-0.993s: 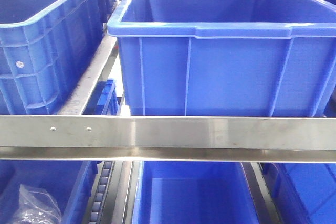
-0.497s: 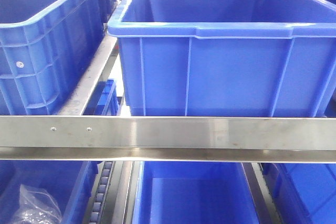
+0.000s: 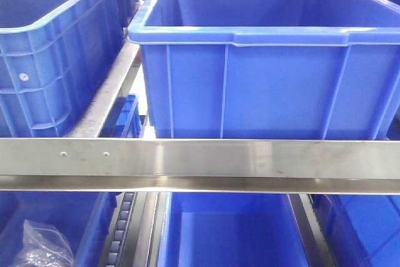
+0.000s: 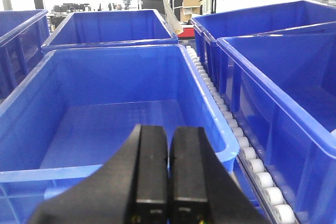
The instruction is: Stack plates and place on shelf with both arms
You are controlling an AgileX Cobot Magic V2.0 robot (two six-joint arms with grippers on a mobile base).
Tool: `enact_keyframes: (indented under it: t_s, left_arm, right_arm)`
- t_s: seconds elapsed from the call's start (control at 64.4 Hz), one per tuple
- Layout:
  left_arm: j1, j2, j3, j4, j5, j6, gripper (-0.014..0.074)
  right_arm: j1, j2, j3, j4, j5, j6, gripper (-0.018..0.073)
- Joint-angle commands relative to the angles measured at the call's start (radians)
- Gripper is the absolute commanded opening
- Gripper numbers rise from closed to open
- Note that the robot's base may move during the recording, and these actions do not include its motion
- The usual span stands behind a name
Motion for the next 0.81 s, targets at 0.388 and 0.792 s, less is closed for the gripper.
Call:
enact_keyframes:
  t_s: [0.388, 0.792]
  left_arm:
    - [-0.002, 0.012, -0.036, -0.002, -0.089, -0.005, 0.0083]
    - [-0.002, 0.012, -0.036, -0.002, -0.089, -0.005, 0.0083]
  right_arm:
    - [-0.006, -0.039, 0.001, -0.01, -0.015, -0.01, 0.003]
    - [-0.006, -0.039, 0.001, -0.22, -0.021, -0.01, 0.003]
